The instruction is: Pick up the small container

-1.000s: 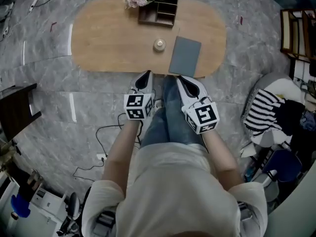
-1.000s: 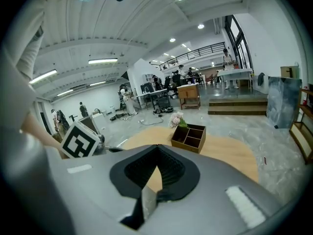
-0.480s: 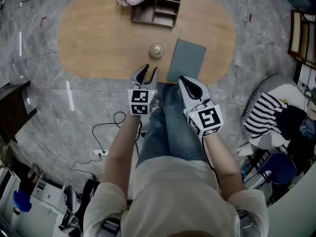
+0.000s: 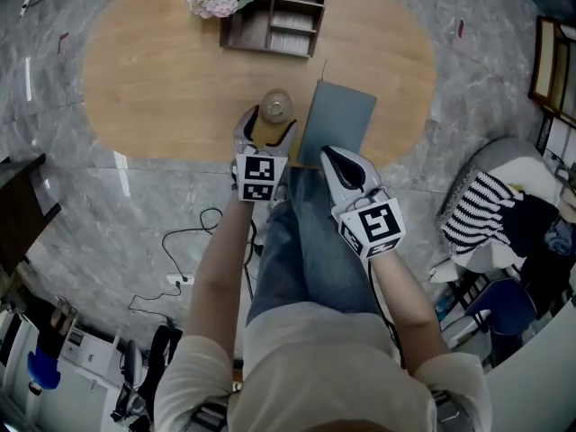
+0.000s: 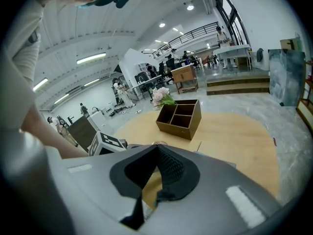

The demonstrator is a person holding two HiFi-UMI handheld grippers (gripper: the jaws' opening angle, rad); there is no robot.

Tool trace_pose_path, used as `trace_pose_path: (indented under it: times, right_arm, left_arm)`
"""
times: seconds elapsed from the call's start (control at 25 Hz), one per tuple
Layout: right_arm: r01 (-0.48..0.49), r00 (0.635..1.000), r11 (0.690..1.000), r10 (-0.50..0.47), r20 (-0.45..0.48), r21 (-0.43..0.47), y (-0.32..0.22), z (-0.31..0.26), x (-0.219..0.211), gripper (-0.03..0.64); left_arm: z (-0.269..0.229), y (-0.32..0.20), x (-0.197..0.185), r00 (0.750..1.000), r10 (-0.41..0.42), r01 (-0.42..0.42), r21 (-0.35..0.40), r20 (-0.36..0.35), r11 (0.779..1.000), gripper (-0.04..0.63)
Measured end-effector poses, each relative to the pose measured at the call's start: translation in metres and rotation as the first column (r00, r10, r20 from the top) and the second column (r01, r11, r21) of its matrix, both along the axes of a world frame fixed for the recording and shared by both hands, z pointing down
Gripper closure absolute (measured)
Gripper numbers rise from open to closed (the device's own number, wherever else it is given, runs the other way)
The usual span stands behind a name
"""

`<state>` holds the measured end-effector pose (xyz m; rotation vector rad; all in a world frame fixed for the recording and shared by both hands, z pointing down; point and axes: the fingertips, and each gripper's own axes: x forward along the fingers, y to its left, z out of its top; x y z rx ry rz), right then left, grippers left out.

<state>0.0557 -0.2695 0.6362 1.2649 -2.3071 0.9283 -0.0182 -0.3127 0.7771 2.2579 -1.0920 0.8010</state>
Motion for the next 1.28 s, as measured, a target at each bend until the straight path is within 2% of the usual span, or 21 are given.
trace_pose_path:
  times: [0.2,0.56,0.72,0.88,1.04,1.28]
  right_arm:
    - [-0.005,1.000,1.000,0.005,0.019,-0.025,-0.004,0.015,0.003,0.618]
    - [-0.021,0.999,0.999,0.022,0.036,-0.044,-0.007,0.026,0.009,0.618]
    - [-0.018,0.999,0.999,0.020,0.039,-0.050,-0.005,0.027,0.009,0.618]
    - [-0.024,0.999,0.999,0.026,0.042,-0.046,-0.005,0.023,0.009,0.618]
    - [-0.027,0.999,0.999,0.028,0.041,-0.026,-0.006,0.015,0.009,0.618]
    - [-0.029,0.999,1.000,0.029,0.036,0.008,-0.001,-0.005,0.005,0.618]
  left_arm:
    - [0.019,-0.015,0.008,0.999,0.006,-0.008,0.035,0.035,0.999,0.208]
    - [0.047,-0.030,0.017,0.996,0.000,-0.006,0.069,0.093,0.998,0.207]
    - [0.048,-0.034,0.020,0.993,0.023,-0.033,0.079,0.115,0.996,0.214]
    - [0.050,-0.033,0.017,0.987,0.048,-0.058,0.063,0.154,0.996,0.258]
    - [0.050,-0.029,0.014,0.986,0.050,-0.055,0.024,0.157,0.998,0.261]
    - [0.024,-0.010,0.013,0.992,0.047,-0.050,0.019,0.119,0.999,0.261]
